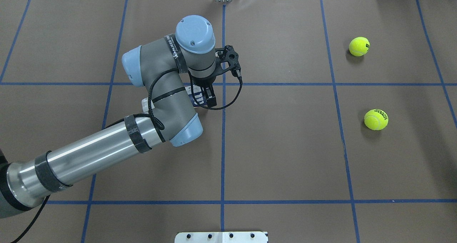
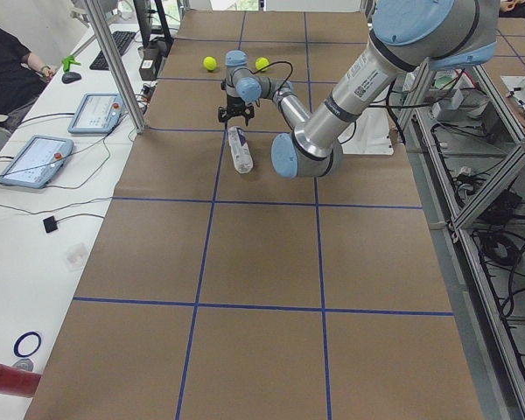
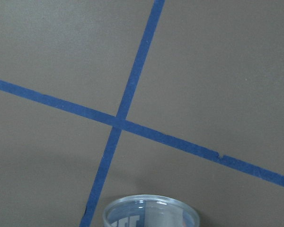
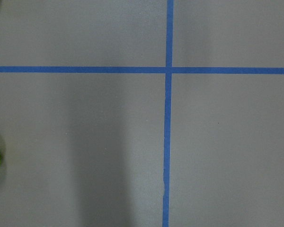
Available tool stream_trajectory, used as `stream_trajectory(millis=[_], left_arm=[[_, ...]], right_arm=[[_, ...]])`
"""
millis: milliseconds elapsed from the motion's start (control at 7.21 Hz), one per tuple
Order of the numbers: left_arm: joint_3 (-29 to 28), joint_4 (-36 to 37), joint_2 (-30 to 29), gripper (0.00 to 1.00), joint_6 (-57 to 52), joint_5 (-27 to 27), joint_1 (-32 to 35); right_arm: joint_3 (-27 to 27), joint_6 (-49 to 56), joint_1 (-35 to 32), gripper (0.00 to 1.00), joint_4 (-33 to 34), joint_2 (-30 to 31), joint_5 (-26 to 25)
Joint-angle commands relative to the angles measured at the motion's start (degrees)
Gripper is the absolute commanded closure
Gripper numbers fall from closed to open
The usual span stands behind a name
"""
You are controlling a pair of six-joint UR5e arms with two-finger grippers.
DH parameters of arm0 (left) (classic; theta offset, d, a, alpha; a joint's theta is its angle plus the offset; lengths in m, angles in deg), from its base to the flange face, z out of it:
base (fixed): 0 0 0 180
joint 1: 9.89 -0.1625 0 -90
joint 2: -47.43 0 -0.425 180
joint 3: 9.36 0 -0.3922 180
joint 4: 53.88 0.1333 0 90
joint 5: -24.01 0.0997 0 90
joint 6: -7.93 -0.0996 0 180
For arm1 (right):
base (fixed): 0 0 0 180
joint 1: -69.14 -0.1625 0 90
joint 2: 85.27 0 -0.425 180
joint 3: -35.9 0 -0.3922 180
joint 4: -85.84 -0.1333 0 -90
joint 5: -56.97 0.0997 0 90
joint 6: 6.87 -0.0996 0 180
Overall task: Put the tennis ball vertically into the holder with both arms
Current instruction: 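Lower the left gripper and close it on the can's open end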
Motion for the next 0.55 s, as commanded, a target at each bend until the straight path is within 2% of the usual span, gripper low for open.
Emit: stream_trajectory(millis=[0,416], left_arm=[[-1.36,-2.03,0.04,0.01,0.09,1.03,-0.25],[-2.06,-2.20,0.04,0.01,0.09,1.30,-0.42]], right_arm=[[-0.14,0.07,0.00,0.00,0.00,0.00,-0.03],[-0.31,0.07,0.00,0.00,0.00,0.00,-0.03]])
